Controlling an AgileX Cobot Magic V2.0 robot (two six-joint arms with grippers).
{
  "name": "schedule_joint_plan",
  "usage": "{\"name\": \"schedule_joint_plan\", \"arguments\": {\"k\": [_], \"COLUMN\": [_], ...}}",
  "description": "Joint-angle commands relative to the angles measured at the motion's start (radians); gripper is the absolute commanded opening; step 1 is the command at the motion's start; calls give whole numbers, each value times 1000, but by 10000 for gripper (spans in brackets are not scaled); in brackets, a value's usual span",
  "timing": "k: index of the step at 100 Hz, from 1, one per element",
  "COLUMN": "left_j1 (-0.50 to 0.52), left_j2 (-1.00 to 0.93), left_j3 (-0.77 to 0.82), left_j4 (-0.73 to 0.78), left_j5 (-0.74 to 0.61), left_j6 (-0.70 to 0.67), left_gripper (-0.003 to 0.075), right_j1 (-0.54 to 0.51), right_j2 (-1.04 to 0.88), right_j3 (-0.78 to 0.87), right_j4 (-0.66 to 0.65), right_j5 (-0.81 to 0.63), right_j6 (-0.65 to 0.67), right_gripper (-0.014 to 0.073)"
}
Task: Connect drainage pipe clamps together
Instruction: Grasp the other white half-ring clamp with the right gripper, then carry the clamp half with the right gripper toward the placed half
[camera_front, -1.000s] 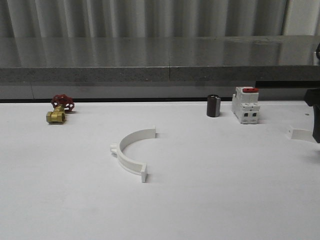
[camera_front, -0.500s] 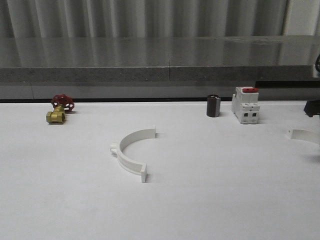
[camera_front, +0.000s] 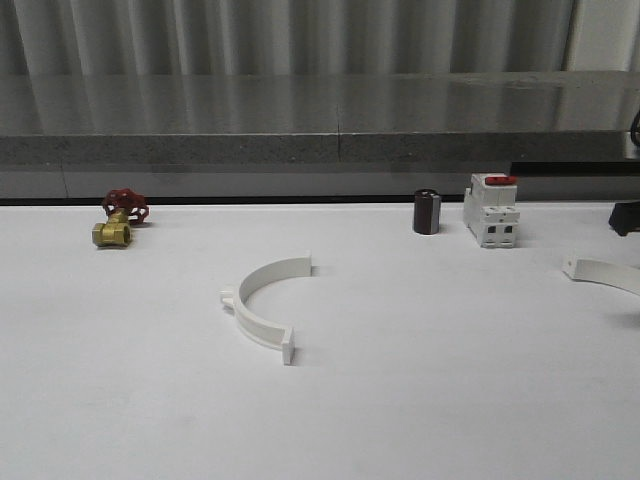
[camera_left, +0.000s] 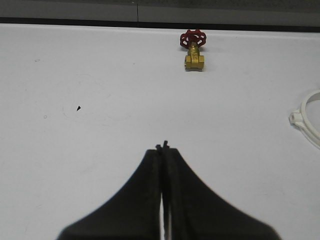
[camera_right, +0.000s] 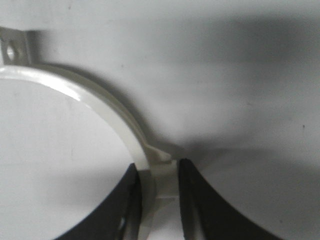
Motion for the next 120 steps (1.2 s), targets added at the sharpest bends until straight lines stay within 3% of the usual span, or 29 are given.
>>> {"name": "schedule_joint_plan", "arguments": {"k": [1,16,33,48,75,94,120], "left_j1": [2,2,2,2,2,2,2], "left_j2": [5,5,5,5,5,5,5], "left_j3": [-28,-28,-28,-28,-28,-28,-28], "left_j4": [-4,-4,-4,-4,-4,-4,-4], "left_j5": [-75,-75,-75,-75,-75,-75,-75], "left_j6": [1,1,1,1,1,1,1], "left_gripper": [-20,-20,-20,-20,-20,-20,-20], "right_j1": [-8,26,168,321,541,599,608], "right_j2": [-46,-62,-79,-73,29,79,112], "right_j3": [-34,-79,-137,-176,-301,-340,-340], "right_j4": [15,103,106,70,-135,-203,-207], "right_j5": [-6,21,19,4,35,58,93], "right_j6": [-5,1,95,277,617,751,788], "right_gripper": [17,17,20,20,20,20,20]}}
